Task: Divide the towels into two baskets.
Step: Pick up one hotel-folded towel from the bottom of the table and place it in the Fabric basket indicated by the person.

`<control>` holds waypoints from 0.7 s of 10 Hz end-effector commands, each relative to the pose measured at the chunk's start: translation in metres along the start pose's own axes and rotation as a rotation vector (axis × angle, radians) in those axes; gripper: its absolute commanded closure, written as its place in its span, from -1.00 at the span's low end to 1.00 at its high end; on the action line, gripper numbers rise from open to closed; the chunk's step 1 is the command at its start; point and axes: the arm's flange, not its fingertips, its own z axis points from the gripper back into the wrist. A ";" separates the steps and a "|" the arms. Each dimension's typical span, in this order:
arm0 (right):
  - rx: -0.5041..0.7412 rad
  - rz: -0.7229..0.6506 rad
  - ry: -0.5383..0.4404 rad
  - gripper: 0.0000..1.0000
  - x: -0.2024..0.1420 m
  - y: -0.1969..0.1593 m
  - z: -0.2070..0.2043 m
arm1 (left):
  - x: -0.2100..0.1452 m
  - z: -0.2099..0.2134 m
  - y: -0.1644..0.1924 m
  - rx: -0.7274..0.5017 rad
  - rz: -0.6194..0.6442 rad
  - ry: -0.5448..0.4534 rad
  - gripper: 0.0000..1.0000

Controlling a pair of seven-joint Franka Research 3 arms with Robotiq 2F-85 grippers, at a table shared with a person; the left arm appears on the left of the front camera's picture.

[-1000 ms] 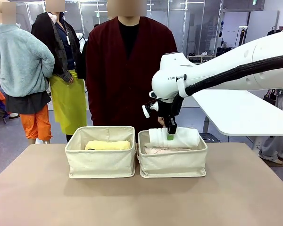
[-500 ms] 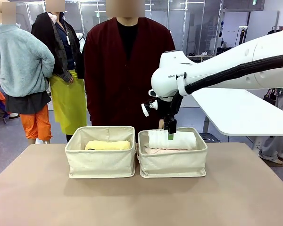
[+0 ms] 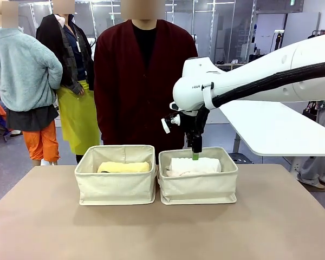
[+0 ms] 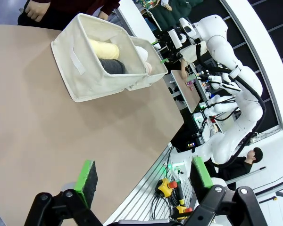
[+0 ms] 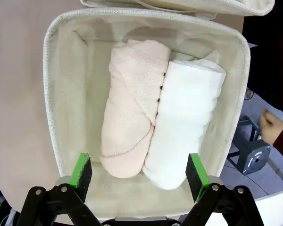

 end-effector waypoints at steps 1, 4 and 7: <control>0.002 -0.001 0.001 -1.00 -0.001 0.000 -0.001 | -0.003 0.004 -0.004 -0.002 -0.006 0.011 -1.00; 0.002 -0.001 0.001 -1.00 -0.001 0.000 -0.001 | -0.003 0.004 -0.004 -0.002 -0.006 0.011 -1.00; 0.002 -0.001 0.001 -1.00 -0.001 0.000 -0.001 | -0.003 0.004 -0.004 -0.002 -0.006 0.011 -1.00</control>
